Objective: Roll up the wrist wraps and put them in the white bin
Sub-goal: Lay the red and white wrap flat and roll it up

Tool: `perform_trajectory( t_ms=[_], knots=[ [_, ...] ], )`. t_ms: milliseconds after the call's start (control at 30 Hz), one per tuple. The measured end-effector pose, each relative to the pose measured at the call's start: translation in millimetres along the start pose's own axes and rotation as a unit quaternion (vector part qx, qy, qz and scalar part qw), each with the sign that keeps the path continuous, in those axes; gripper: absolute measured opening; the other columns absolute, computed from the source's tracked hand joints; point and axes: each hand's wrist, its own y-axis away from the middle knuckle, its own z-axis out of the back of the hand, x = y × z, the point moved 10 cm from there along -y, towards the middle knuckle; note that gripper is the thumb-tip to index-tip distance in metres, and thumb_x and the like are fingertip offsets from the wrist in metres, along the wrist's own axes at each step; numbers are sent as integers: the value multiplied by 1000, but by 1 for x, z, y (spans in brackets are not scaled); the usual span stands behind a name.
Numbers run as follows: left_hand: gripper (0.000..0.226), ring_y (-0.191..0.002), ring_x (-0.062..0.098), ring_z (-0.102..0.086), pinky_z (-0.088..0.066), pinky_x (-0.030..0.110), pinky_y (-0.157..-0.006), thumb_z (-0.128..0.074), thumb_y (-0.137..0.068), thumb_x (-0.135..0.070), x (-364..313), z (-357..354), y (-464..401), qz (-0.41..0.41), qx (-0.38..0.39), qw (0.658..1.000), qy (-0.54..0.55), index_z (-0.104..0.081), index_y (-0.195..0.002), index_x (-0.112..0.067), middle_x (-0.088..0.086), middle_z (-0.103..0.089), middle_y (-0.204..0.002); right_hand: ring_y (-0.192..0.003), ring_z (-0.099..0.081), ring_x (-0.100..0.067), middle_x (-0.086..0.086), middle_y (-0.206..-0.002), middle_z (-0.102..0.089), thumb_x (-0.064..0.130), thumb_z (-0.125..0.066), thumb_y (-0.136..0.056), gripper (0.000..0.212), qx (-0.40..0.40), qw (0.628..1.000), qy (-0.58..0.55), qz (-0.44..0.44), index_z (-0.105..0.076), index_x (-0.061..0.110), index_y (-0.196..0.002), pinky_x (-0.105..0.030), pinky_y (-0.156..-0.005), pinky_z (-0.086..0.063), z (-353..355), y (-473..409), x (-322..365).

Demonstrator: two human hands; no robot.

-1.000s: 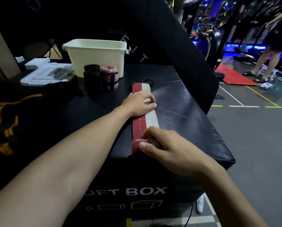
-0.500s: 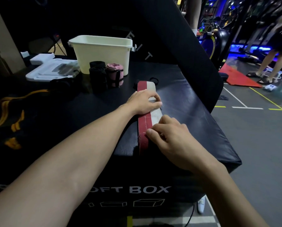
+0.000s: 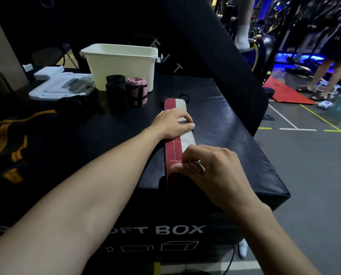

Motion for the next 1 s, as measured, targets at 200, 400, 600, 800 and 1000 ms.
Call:
perform_trajectory(
  t_ms=[200,400,600,800,1000],
  knots=[
    [21,-120,13,-54,-39,40,-109,-66,-89,-55,2,-1,-1,1,-4,1000,1,-72,-102,-40,-16,-66,-122,-114,-64,-8,17,-123,-68,63,-74,-72,60,87,994,-60,10,-66,30,-122,-38,-90,-56,-11,24,-12],
    [21,-118,12,-56,-40,39,-108,-68,-89,-55,1,0,-1,0,-7,1000,8,-73,-100,-39,-17,-68,-118,-120,-57,-10,14,-131,-62,39,-88,-72,68,113,993,-10,38,-59,28,-132,-34,-98,-50,-21,23,-12],
    [32,-119,11,-54,-47,43,-105,-61,-70,-74,5,-3,0,4,3,1000,18,-71,-89,-51,-21,-68,-112,-97,-55,-2,17,-110,-67,48,-82,-75,54,136,989,14,55,-59,33,-121,-32,-88,-44,-17,16,-2],
    [34,-112,11,-46,-46,39,-102,-62,-64,-82,3,-5,12,-19,26,999,22,-71,-84,-57,-26,-62,-102,-82,-58,-7,11,-89,-66,50,-75,-85,40,179,980,-91,5,-61,34,-119,-21,-73,-42,-14,22,-6],
    [23,-105,-1,-55,-47,29,-103,-69,-82,-57,3,-3,20,-29,40,997,59,-76,-102,-48,-20,-68,-122,-81,-65,-9,12,-90,-70,58,-66,-88,37,173,975,-128,-48,-63,37,-119,-38,-73,-54,-17,24,-15]
  ],
)
